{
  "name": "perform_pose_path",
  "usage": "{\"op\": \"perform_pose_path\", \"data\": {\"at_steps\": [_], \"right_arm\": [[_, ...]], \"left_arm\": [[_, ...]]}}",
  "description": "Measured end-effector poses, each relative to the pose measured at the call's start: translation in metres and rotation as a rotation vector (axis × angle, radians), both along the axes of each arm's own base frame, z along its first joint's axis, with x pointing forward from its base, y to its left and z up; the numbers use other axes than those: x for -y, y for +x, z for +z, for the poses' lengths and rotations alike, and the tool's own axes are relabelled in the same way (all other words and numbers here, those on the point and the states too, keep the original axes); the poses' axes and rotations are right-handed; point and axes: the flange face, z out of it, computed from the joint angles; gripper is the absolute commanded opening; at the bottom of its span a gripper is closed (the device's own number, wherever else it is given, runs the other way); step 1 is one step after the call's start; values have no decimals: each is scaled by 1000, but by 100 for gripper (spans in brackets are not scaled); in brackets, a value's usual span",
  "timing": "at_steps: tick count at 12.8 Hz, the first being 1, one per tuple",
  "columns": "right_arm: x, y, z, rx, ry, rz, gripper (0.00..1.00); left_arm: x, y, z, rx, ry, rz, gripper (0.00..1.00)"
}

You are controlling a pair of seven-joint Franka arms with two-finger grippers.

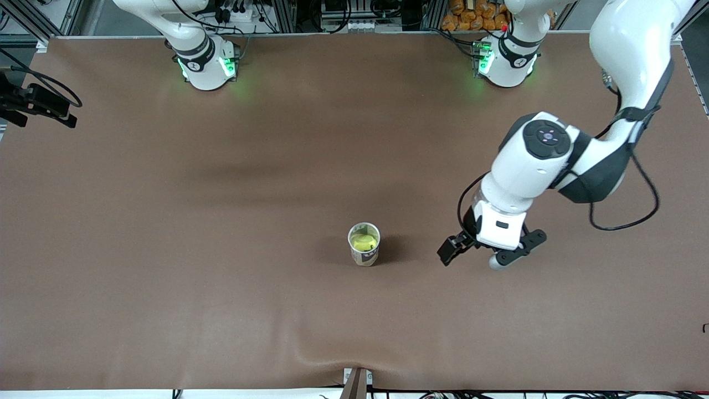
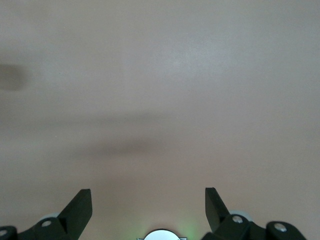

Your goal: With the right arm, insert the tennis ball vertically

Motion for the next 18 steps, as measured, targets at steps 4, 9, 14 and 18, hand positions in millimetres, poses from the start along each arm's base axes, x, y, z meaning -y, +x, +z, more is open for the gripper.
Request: {"op": "perform_pose_path", "data": {"at_steps": [4,9,14,18], "right_arm": [[0,0,2,4,0,-1,100],[2,0,3,7,0,-8,100],[2,0,6,13,-1,-9,100],[4,-1,13,27,-1,-16,100]], "left_arm": [[-40,-15,32,-233,120,-193,100],[-123,-28,119,-296,167,-385,100],[-190,-37,155,-294,165,-333,100],[-188,-56,189,-260,225,-371,100]]}}
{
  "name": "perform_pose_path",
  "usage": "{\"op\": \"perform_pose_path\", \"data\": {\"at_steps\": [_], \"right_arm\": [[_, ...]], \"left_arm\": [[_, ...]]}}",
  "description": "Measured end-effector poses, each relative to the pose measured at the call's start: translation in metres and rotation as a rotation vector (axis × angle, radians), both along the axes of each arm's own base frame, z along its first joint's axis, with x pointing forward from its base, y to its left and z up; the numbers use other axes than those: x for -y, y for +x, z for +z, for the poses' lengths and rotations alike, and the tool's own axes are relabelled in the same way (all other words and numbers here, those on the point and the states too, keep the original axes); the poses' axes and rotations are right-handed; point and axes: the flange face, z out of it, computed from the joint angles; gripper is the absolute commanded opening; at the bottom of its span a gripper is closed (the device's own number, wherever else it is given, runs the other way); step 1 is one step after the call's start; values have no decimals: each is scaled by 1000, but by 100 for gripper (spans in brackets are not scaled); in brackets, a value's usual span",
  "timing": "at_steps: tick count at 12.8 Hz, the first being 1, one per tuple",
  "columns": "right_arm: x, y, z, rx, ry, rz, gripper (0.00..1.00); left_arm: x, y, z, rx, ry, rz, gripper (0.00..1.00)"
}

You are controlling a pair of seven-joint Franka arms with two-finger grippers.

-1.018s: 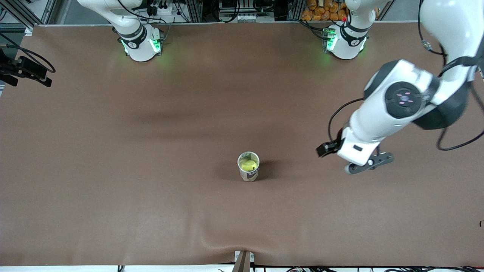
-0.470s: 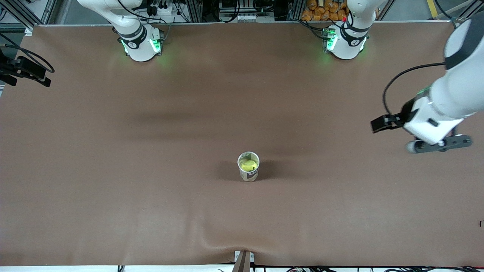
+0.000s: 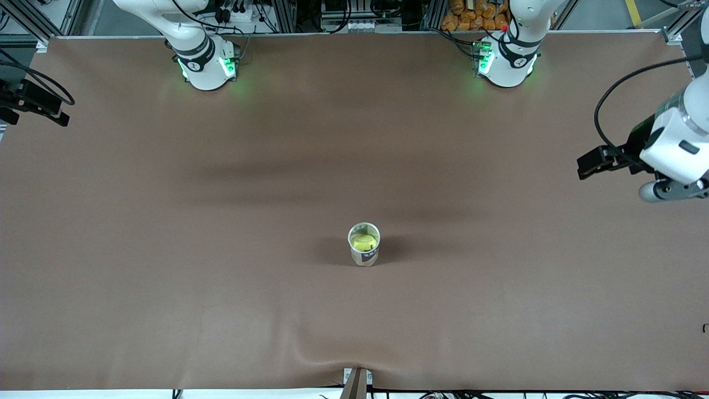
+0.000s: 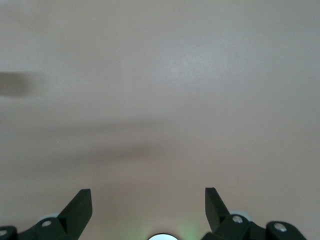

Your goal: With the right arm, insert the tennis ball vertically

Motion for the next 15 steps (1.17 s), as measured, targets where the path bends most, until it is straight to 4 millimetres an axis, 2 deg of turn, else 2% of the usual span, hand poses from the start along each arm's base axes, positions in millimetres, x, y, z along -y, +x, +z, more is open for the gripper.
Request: {"op": "perform_pose_path", "data": {"at_steps": [3,6,12,15], "right_arm": [[-2,0,-1,-6,1,4,100],[-8,1,-1,-4,33,10,100],[-9,4,0,21,54,10,100],[-7,7,2,49,52,6,100]], "left_arm": [[-3,-11,13,-9,18,-78,100],[-13,-29,30,2,19,-71,100],[-25,-81,17,-11,20,-23,100],[-22,-101,21,-7,5,-17,100]]}}
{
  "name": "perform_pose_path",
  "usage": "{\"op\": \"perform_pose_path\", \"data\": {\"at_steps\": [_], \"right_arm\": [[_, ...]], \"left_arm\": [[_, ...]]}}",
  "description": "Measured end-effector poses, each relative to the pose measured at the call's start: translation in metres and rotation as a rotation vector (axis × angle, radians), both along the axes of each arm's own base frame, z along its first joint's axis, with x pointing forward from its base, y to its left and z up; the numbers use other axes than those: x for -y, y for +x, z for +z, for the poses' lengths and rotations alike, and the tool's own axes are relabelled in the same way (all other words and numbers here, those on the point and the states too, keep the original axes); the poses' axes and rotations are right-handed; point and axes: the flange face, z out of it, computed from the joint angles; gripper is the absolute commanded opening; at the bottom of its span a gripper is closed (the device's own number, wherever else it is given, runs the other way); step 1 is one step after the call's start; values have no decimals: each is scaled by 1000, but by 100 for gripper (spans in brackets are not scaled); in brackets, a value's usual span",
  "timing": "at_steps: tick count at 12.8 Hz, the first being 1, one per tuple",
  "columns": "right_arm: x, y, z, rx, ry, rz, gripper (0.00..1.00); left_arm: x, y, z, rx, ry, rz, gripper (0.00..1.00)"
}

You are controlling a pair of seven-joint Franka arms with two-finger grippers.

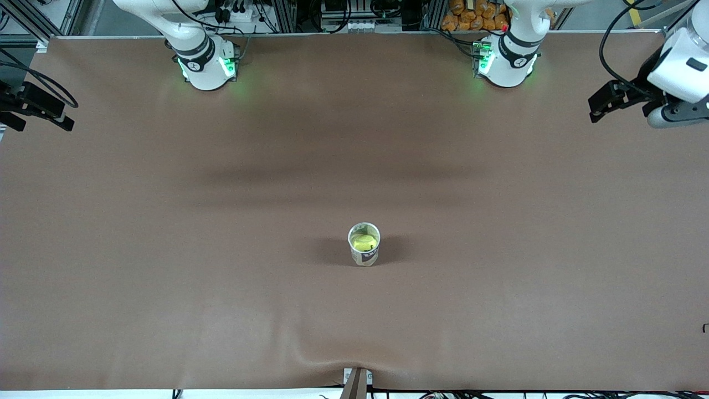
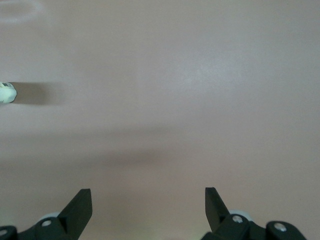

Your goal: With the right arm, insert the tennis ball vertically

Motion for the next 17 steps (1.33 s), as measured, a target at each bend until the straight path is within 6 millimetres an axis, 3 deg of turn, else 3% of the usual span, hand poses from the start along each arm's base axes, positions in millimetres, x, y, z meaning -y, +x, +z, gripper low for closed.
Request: {"op": "perform_pose_path", "data": {"at_steps": [5,17], "right_arm": [[1,1,1,9,-1,-2,100],[0,5,-1,20,-2,-2,100]], "left_arm": [[-10,-13,13,8,-63,28,100],[-11,-15,18,17,-65,20,100]]}}
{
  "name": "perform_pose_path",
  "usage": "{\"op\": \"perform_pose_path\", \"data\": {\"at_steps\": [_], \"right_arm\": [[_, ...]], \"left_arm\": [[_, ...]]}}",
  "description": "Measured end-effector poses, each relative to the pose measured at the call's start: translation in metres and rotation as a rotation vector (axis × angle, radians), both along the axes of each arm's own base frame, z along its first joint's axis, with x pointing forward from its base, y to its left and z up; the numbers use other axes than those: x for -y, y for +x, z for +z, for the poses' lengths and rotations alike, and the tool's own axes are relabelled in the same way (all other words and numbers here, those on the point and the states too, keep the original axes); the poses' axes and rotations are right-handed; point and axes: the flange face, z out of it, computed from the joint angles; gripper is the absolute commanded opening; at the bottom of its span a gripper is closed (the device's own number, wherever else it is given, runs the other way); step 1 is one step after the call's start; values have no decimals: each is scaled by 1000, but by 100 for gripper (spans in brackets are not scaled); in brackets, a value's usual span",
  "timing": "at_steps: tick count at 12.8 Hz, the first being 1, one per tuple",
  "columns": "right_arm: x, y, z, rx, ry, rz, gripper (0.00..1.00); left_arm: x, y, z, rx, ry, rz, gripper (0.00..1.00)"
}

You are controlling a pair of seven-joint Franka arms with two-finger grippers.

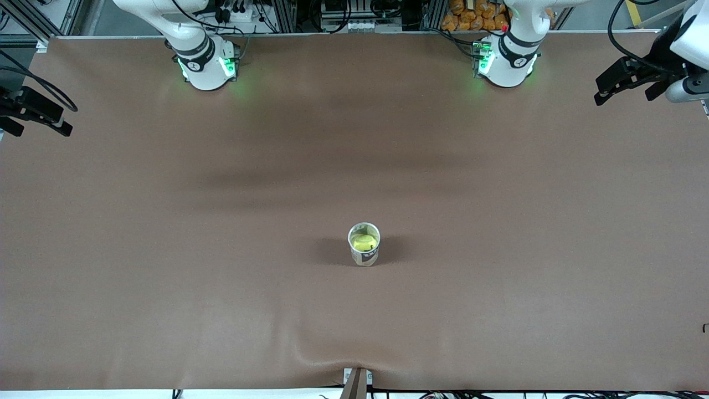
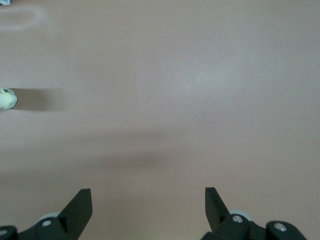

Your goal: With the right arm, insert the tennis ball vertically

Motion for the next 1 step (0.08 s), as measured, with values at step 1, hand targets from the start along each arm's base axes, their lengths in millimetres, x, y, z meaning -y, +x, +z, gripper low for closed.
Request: {"op": "perform_pose_path", "data": {"at_steps": [1], "right_arm": [[0,0,0,0,0,-1,100]], "left_arm": [[0,0,0,0,0,0,100]]}}
